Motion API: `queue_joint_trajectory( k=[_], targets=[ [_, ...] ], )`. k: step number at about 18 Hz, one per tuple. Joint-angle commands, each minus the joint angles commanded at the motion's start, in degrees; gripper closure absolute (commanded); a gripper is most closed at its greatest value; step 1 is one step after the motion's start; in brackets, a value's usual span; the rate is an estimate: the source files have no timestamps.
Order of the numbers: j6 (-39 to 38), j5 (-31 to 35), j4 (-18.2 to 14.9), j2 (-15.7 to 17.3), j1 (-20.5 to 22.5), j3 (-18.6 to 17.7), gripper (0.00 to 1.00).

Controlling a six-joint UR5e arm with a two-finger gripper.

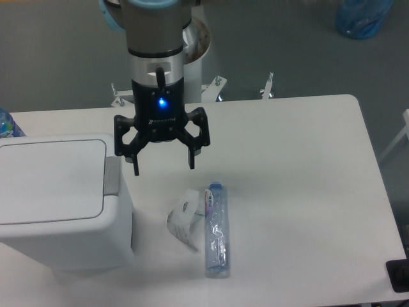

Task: Open the trash can

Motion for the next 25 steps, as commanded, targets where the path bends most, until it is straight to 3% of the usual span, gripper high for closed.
queue_joint_trajectory(
  k=[25],
  targets=[
    [0.0,0.1,0.0,-0.7,-1.6,-1.4,0.00]
  ],
)
